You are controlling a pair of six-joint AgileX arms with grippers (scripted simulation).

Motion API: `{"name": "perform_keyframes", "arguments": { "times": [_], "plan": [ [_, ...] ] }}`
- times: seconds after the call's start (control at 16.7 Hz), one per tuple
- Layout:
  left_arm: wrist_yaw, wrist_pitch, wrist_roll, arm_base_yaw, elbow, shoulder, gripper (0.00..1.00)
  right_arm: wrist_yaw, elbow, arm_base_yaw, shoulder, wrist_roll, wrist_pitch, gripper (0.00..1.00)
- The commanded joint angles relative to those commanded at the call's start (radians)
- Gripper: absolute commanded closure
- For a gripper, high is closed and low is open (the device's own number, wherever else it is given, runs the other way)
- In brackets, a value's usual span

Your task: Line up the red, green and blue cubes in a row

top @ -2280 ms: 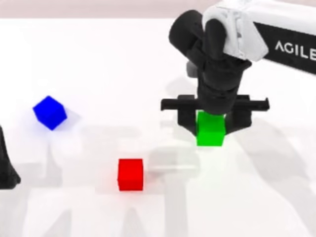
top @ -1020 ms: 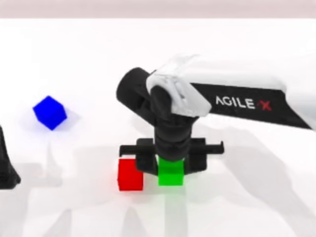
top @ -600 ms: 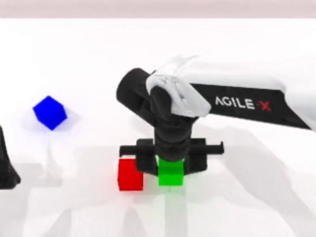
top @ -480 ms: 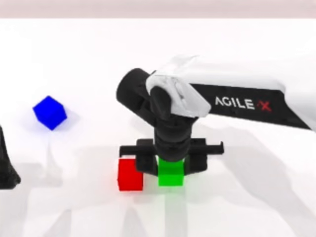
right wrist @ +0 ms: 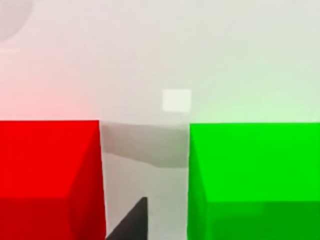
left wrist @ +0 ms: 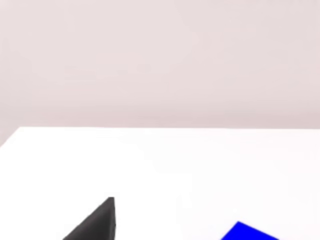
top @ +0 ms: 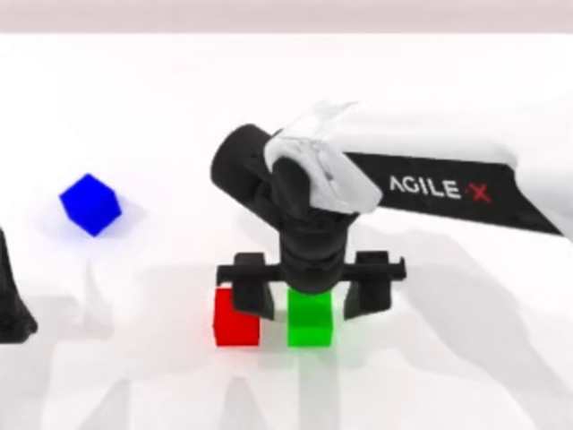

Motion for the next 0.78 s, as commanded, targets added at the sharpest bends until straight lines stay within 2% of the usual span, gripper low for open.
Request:
{"name": "perform_keyframes", "arguments": {
  "times": [0.54, 0.78],
  "plan": [
    [0.000, 0.000, 0.000, 0.000, 0.000, 0.000, 0.00, 0.000, 0.003, -0.001, -0.002, 0.000, -0.003, 0.00],
    [0.000, 0.000, 0.000, 0.000, 0.000, 0.000, 0.00, -0.004, 0.083, 0.007, -0.028, 0.000, -0.097, 0.00]
  ]
}}
